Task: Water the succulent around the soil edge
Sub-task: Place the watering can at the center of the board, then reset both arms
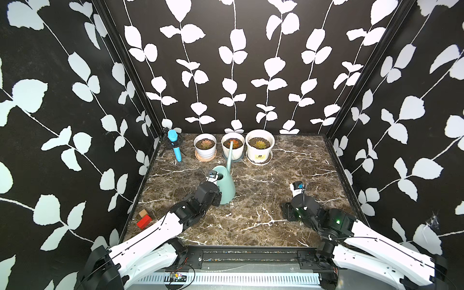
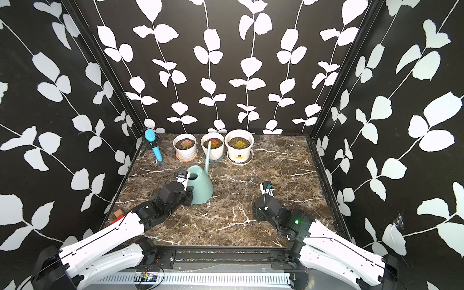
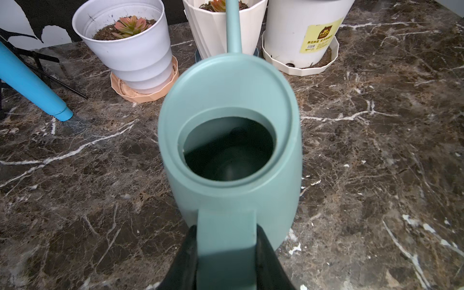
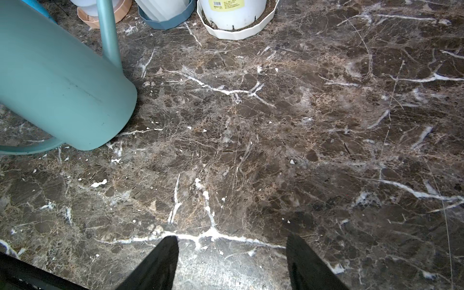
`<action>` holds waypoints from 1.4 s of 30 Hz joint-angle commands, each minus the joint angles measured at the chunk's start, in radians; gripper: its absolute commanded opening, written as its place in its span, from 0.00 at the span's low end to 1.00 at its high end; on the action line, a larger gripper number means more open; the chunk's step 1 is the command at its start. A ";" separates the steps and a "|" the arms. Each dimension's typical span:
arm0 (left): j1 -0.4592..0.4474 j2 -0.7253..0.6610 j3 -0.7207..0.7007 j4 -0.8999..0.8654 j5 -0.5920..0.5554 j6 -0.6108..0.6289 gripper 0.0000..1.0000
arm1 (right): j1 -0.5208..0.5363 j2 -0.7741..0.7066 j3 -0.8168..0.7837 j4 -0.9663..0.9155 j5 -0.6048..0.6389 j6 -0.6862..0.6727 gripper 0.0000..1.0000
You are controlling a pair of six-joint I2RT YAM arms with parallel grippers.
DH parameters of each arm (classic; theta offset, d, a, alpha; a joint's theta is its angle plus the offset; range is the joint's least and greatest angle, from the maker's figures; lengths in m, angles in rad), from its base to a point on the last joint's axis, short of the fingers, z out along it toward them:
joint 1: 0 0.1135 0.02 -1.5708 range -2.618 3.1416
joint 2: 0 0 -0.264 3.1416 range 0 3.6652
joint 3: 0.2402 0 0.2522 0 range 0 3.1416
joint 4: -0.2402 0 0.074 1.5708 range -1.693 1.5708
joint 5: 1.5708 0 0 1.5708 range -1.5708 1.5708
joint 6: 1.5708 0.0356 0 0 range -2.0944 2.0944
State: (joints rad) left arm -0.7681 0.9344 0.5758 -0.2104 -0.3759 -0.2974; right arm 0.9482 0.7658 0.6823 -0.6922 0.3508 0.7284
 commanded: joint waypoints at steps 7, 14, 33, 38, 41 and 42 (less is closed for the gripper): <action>-0.004 0.022 -0.023 0.052 0.049 0.017 0.39 | -0.002 0.001 0.065 -0.019 0.017 -0.006 0.76; -0.004 -0.019 -0.015 0.007 0.064 0.003 0.46 | -0.003 0.015 0.081 -0.025 0.011 -0.004 0.78; -0.006 -0.318 0.266 -0.168 -0.342 0.110 0.99 | -0.009 0.086 0.377 -0.114 0.405 -0.438 1.00; 0.041 -0.332 0.189 0.156 -0.662 0.407 0.99 | -0.106 0.018 0.220 0.316 0.551 -0.774 1.00; 0.242 -0.284 0.184 0.079 -0.460 0.356 0.99 | -0.234 -0.026 0.045 0.639 0.418 -0.918 1.00; 0.319 -0.258 0.175 0.050 -0.399 0.306 0.99 | -0.291 -0.024 -0.014 0.718 0.361 -0.927 1.00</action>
State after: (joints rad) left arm -0.5735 0.6178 0.7834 -0.1551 -0.8356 -0.0010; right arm 0.7486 0.7513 0.7872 -0.3264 0.7692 -0.0128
